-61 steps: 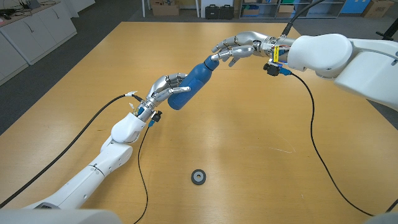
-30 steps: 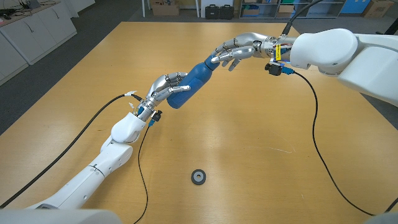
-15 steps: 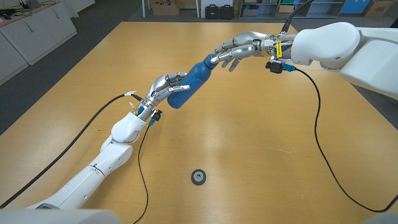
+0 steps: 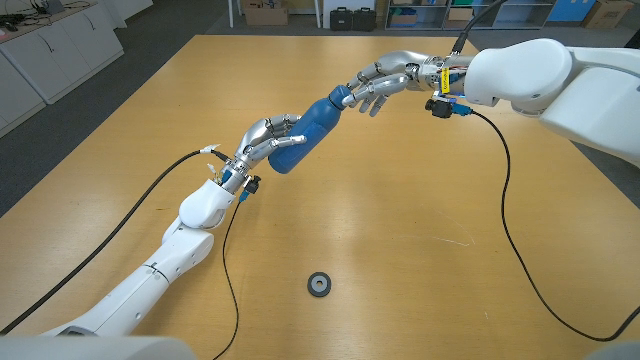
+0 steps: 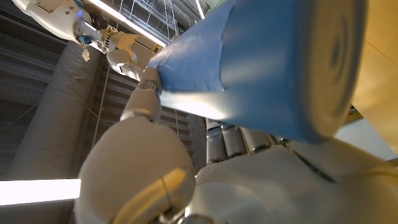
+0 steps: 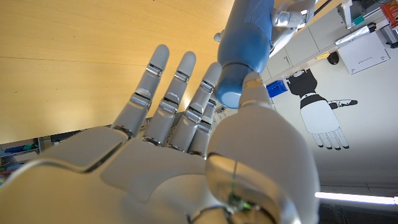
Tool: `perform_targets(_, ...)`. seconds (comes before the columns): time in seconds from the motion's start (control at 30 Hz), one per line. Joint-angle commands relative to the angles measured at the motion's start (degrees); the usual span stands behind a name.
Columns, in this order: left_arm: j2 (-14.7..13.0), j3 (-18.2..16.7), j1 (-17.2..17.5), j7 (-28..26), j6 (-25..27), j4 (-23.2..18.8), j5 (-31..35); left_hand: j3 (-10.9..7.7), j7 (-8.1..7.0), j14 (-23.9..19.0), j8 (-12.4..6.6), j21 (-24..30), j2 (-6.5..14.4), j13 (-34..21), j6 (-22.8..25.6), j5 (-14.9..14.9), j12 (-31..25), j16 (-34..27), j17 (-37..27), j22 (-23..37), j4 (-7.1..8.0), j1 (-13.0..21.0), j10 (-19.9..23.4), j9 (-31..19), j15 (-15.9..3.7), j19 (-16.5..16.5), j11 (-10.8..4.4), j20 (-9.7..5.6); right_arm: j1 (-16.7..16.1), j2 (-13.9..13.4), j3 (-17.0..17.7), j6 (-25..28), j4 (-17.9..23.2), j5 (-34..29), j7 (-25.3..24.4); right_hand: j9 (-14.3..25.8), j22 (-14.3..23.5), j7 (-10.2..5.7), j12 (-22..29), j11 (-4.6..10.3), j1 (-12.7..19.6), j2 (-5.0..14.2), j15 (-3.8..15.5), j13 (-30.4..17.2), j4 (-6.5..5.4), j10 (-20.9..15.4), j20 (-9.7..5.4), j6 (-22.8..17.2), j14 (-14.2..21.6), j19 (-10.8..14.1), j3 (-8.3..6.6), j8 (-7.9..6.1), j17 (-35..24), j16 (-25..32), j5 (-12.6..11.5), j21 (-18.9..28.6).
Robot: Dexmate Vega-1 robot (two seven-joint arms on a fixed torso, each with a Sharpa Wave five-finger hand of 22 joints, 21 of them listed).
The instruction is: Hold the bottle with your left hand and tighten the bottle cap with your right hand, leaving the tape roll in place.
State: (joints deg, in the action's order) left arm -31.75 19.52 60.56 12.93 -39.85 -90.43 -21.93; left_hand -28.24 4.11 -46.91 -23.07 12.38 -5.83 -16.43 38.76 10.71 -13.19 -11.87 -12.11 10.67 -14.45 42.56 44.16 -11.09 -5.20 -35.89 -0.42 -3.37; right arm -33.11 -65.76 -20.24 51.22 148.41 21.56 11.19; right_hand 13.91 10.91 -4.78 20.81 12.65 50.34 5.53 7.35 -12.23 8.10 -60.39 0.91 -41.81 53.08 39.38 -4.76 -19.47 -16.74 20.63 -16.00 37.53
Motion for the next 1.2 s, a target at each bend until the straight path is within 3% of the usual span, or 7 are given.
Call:
perform_targets(0.03, 0.01, -0.28, 0.43, -1.37, 0.2, -1.19, 1.97, -4.79, -10.51, -0.32, -1.57, 0.19, 9.29, -0.03, 10.82, 0.51, -0.27, -0.16, -0.31, 0.07, 4.75, 8.51, 8.35, -0.45, -8.34, -0.04, -8.01, -8.17, 0.1, 0.86, -1.53, 4.54, 2.25, -0.8, -3.85, -0.04, 0.16, -6.6, 0.4, 0.02, 1.8, 2.65, 3.53, -0.06, -0.41, -1.47, -0.41, -10.24, 1.91, 0.94, -1.06, -2.72, -0.05, 1.0, 0.1, 0.51)
perform_targets(0.4, 2.55, -3.4, 3.04, -13.33, -1.77, -3.53, 16.29, -4.78, -10.66, -0.34, -1.57, 0.18, 9.36, -0.08, 10.87, 0.53, -0.27, -0.16, -0.34, 0.06, 4.67, 8.6, 8.43, -0.46, -8.36, -0.04, -8.17, -8.18, 6.07, 3.89, -7.17, 14.04, 3.51, 0.56, -2.41, -0.36, 0.19, -5.52, 1.42, -0.24, 0.24, 2.31, 4.23, -1.03, -1.37, -4.91, -2.68, -12.39, 8.19, 4.96, -0.4, -3.45, -0.99, 3.92, 1.77, 2.23)
perform_targets(0.77, 6.95, -8.13, 7.24, -32.7, -1.9, -7.26, 41.93, -4.83, -10.71, -0.4, -1.68, 0.16, 9.46, -0.13, 11.14, 0.58, -0.33, -0.19, -0.38, 0.05, 4.48, 8.94, 8.66, -0.47, -8.43, -0.02, -8.44, -8.22, 7.85, 5.36, -7.39, 16.05, 1.44, 4.91, -0.95, -0.52, 0.27, -4.38, 2.44, -0.46, -1.49, 2.96, 4.41, -1.95, -2.52, -7.39, -4.73, -15.3, 11.79, 8.5, -0.17, -4.61, -1.75, 5.54, 3.37, 3.83)
perform_targets(0.93, 9.24, -9.7, 9.26, -45.29, 0.97, -9.65, 58.45, -4.85, -10.78, -0.52, -1.7, 0.16, 9.53, -0.17, 11.19, 0.6, -0.36, -0.25, -0.42, 0.05, 4.41, 9.11, 8.76, -0.47, -8.44, -0.03, -8.5, -8.24, 7.86, 5.82, -7.03, 16.03, 0.41, 6.59, -0.97, -0.59, 0.28, -3.93, 3.0, -0.72, -2.55, 3.33, 4.58, -2.28, -3.19, -8.78, -5.65, -16.72, 13.07, 9.67, -0.04, -5.17, -2.06, 6.07, 4.14, 4.4)
perform_targets(1.07, 9.0, -8.88, 9.51, -49.62, 3.34, -9.94, 61.33, -4.86, -10.92, -0.63, -1.76, 0.18, 9.59, -0.19, 11.33, 0.61, -0.44, -0.3, -0.46, 0.05, 4.37, 9.27, 9.0, -0.47, -8.46, -0.09, -8.67, -8.22, 9.3, 4.5, -8.69, 16.78, 1.19, 5.93, -1.25, -0.63, 0.29, -3.67, 3.23, -0.83, -3.15, 3.55, 4.58, -2.33, -3.6, -9.52, -6.0, -17.6, 13.41, 10.15, 0.0, -5.51, -2.13, 6.14, 4.52, 4.65)
perform_targets(1.13, 8.31, -8.11, 9.06, -48.73, 3.11, -9.11, 57.53, -4.86, -10.94, -0.67, -1.77, 0.19, 9.62, -0.18, 11.36, 0.61, -0.42, -0.32, -0.47, 0.05, 4.37, 9.3, 8.99, -0.47, -8.47, -0.11, -8.68, -8.22, 11.42, 3.09, -11.54, 18.36, 2.87, 3.75, -1.74, 0.02, 0.39, -1.39, 0.56, -2.3, -9.14, 2.49, 3.69, -3.55, -6.41, -2.07, -3.95, -9.68, 8.2, 5.7, 2.06, -2.38, -3.02, 4.51, 5.63, 3.31)
perform_targets(1.2, 7.58, -7.43, 8.71, -46.81, 3.02, -8.49, 52.62, -4.85, -10.97, -0.77, -1.84, 0.2, 9.69, -0.2, 11.52, 0.61, -0.51, -0.37, -0.5, 0.06, 4.37, 9.38, 9.23, -0.47, -8.48, -0.14, -8.65, -8.21, 13.33, 2.12, -14.32, 20.63, 4.76, 1.57, -2.53, 0.65, 0.41, -0.37, -1.02, -3.13, -11.29, 1.95, 2.15, -4.22, -7.13, 3.11, -2.35, -5.32, 4.54, 3.07, 2.86, -0.59, -3.72, 3.56, 5.63, 2.4)
